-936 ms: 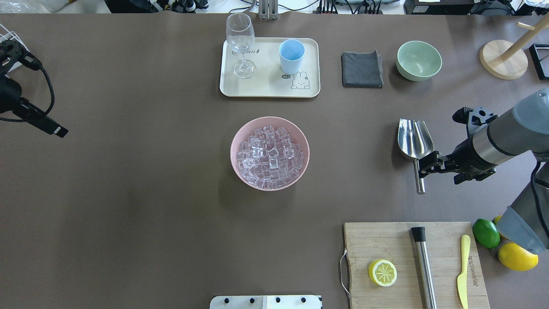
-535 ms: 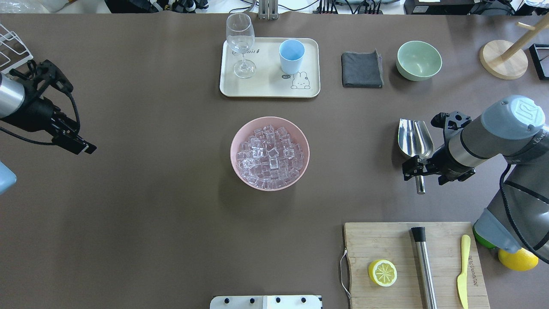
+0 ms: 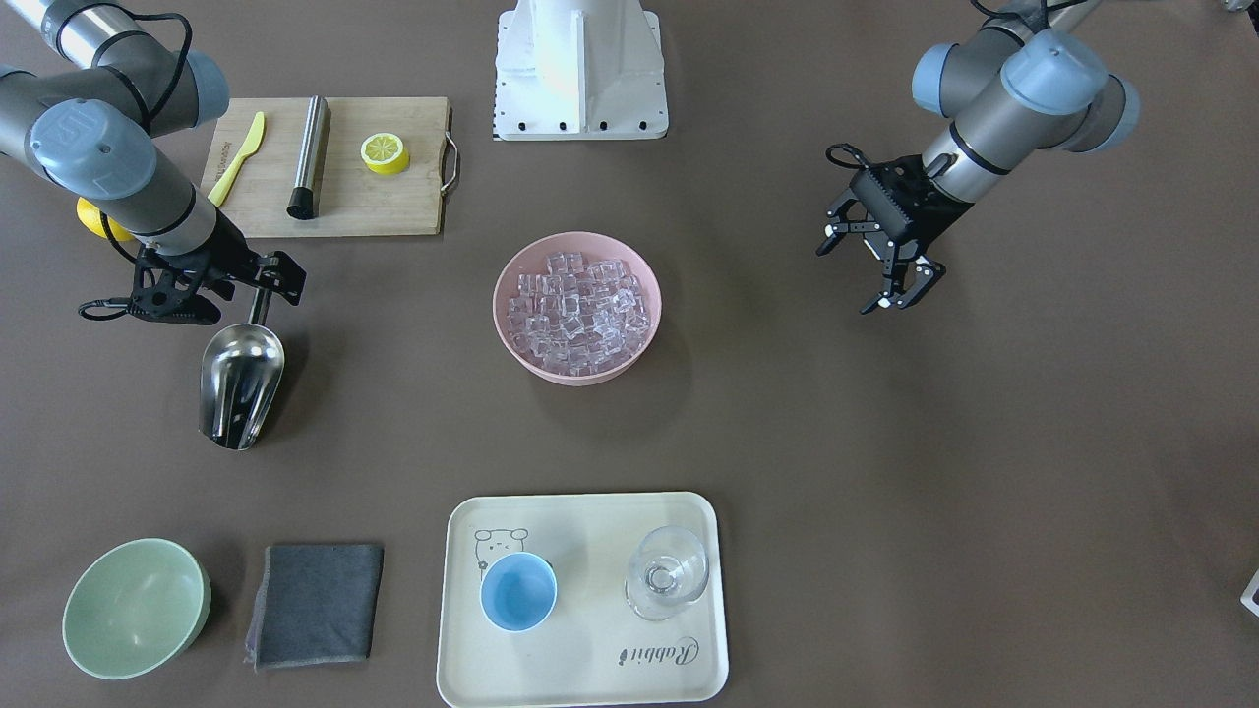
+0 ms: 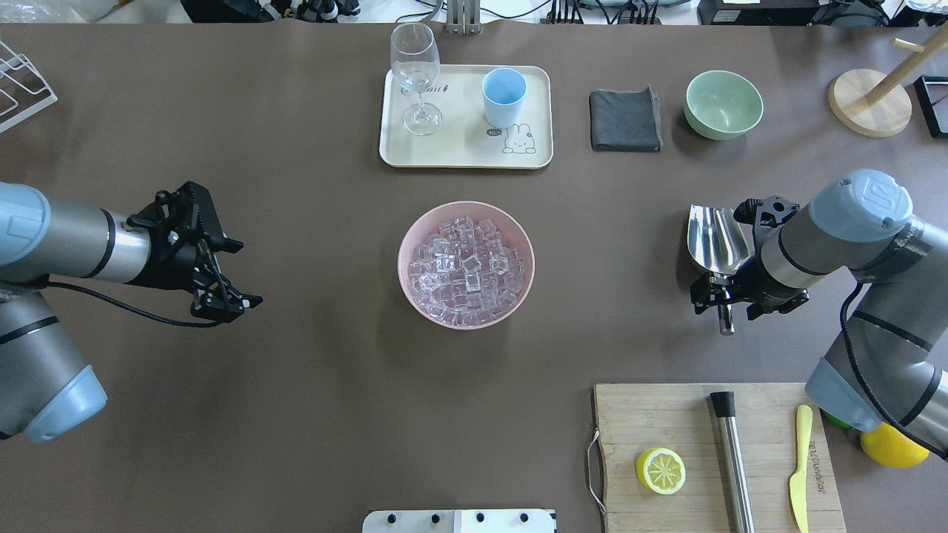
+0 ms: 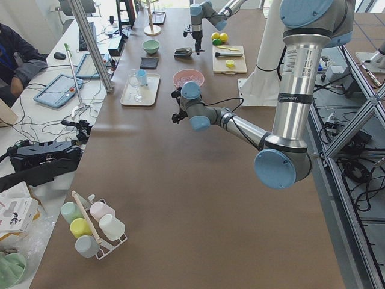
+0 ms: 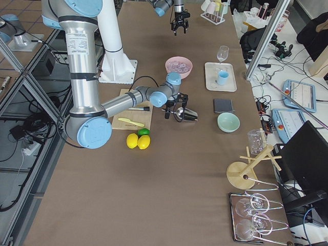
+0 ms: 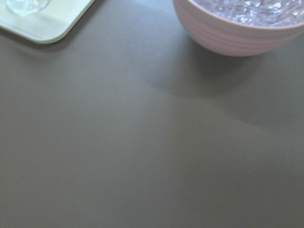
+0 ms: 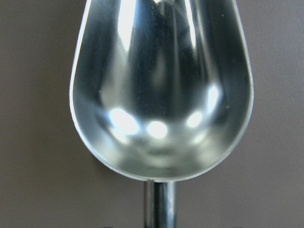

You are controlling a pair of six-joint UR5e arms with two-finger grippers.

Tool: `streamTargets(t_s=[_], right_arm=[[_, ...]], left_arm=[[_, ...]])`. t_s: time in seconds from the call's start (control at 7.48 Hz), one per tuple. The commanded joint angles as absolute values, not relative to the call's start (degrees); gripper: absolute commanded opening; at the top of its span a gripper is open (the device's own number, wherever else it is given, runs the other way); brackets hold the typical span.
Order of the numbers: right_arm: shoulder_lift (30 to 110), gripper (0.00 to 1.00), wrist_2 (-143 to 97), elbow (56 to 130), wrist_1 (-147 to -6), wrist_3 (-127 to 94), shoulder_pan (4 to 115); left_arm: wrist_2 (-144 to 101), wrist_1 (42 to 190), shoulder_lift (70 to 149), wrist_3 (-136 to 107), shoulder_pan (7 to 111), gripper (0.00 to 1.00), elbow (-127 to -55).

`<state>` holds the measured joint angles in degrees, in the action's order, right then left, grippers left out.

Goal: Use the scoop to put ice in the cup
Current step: 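Grasp the steel scoop handle with the right gripper while the left arm approaches the bowl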

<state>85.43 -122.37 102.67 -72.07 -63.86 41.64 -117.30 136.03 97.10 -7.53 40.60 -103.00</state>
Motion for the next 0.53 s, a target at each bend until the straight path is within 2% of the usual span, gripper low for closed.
streamTargets(t_s=[0.0, 0.13, 0.27, 0.4], right_arm=[[85.08, 0.46, -122.52, 102.13, -72.16, -64.33, 41.31], [84.73, 0.35, -122.78, 102.13, -72.25, -64.34, 41.31], [84.81, 0.35, -123.04, 102.56, -72.25, -64.34, 41.31], [84.9, 0.41, -123.83, 103.09, -72.86, -64.34, 41.48]], left_arm=[[-114.96, 143.94, 101.49, -7.3, 35.6, 0.97, -98.63], [-114.96, 144.92, 102.04, -7.29, 34.55, 0.96, -97.92], [-114.96, 145.02, 103.96, -7.12, 34.72, 0.95, -95.56], [-114.96, 146.93, 106.93, -7.12, 34.63, 0.94, -91.97]])
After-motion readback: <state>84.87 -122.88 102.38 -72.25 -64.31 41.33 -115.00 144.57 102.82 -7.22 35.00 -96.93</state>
